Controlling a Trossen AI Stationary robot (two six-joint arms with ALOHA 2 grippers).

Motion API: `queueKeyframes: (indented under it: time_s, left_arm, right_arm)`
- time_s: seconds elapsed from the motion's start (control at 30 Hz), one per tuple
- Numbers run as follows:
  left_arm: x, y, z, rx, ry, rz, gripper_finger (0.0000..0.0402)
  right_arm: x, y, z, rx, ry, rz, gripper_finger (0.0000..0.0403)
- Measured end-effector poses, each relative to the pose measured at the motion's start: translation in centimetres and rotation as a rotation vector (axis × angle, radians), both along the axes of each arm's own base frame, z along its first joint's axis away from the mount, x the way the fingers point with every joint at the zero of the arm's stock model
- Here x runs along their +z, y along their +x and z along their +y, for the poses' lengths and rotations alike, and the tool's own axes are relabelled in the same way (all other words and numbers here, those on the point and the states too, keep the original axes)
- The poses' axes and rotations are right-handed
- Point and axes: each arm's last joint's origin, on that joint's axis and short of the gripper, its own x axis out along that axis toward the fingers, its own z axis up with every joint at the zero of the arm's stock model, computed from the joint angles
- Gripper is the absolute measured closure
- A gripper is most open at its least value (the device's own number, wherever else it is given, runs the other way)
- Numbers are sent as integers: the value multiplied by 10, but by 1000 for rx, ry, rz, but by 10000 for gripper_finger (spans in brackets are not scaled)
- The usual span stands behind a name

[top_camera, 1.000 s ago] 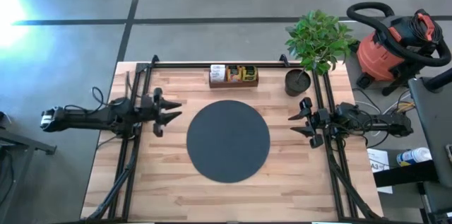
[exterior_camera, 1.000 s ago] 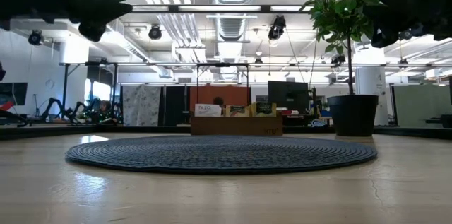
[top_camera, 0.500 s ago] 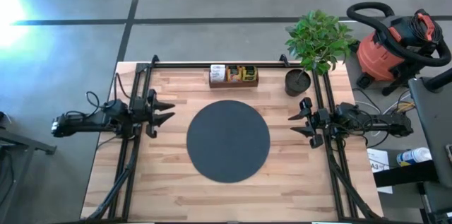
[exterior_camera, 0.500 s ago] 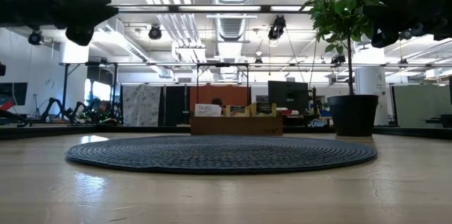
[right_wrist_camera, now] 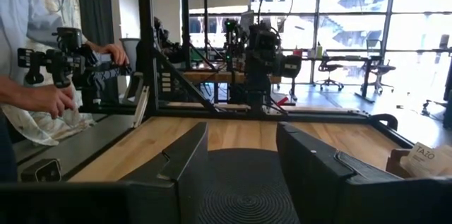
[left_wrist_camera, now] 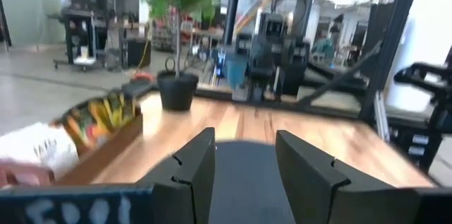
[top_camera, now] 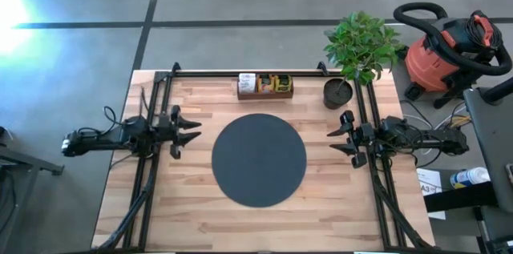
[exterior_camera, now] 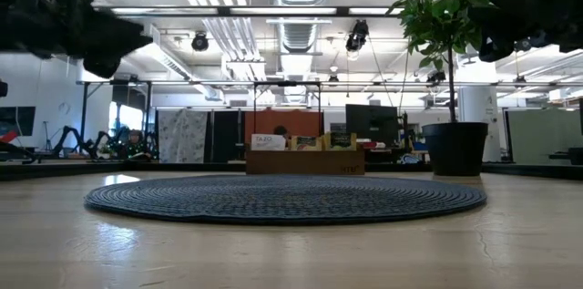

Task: Pick & Place Tea
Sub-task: Return to Home Position

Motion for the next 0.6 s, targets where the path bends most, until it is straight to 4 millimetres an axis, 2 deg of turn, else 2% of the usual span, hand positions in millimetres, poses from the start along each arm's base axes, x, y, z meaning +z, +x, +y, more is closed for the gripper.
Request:
queueKeyframes:
  time_s: [0.1,0.47,0.6]
  left_arm:
    - [-11,3,0,-9,-5,6,257]
    - [-12,3,-1,-4,54,31,257]
    - [-13,3,-1,-5,25,30,257]
  right_arm:
    - [0,0,0,0,0,1,236]
    - [0,0,0,0,0,1,236]
    - [0,0,0,0,0,1,236]
